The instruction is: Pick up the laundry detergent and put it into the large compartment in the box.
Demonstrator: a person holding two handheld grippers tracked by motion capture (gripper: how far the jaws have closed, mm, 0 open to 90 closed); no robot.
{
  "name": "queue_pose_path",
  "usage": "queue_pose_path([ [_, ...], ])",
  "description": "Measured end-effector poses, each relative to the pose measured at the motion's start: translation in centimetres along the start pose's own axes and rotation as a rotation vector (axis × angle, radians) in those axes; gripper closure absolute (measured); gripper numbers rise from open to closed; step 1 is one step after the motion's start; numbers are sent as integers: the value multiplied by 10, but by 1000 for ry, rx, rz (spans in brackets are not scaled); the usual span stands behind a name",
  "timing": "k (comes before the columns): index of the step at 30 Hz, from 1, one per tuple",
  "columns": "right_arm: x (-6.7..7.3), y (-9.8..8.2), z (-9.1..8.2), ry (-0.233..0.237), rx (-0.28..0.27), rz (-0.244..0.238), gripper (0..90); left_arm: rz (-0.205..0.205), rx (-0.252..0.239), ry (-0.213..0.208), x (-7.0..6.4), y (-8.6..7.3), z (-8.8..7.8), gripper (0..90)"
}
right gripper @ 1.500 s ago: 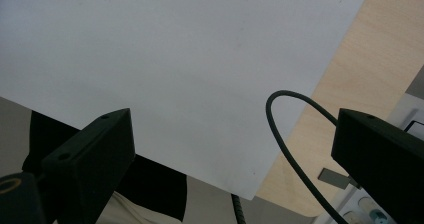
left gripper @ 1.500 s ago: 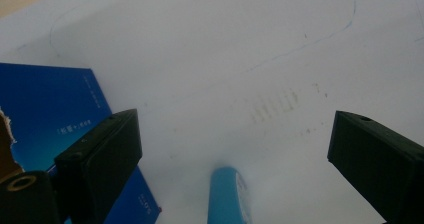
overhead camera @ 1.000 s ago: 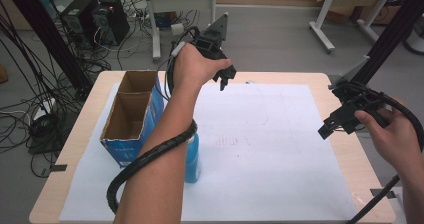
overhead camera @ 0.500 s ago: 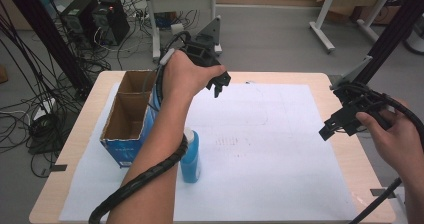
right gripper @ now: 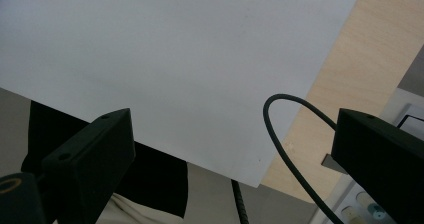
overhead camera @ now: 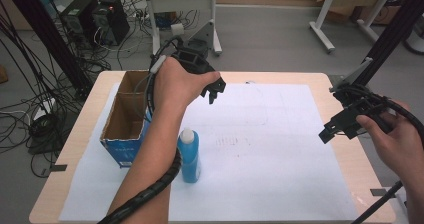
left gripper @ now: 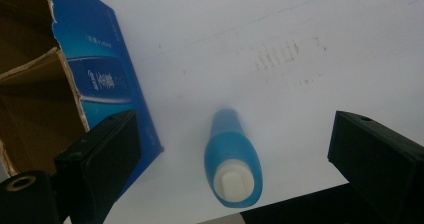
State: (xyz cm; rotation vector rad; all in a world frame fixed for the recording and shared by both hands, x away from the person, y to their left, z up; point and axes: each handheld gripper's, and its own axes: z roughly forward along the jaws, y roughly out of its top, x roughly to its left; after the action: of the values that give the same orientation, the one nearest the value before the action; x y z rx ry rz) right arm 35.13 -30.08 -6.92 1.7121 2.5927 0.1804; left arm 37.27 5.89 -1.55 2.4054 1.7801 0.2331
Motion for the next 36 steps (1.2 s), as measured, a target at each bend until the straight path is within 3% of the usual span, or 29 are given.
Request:
queue_pose_path([
  [22, 4, -18, -9, -11, -12, -2, 36, -40, 17, 13, -2, -25, 5, 72],
  [36, 15, -27, -6, -19, -5, -22, 37, -68, 31, 15, -2, -40, 22, 72],
])
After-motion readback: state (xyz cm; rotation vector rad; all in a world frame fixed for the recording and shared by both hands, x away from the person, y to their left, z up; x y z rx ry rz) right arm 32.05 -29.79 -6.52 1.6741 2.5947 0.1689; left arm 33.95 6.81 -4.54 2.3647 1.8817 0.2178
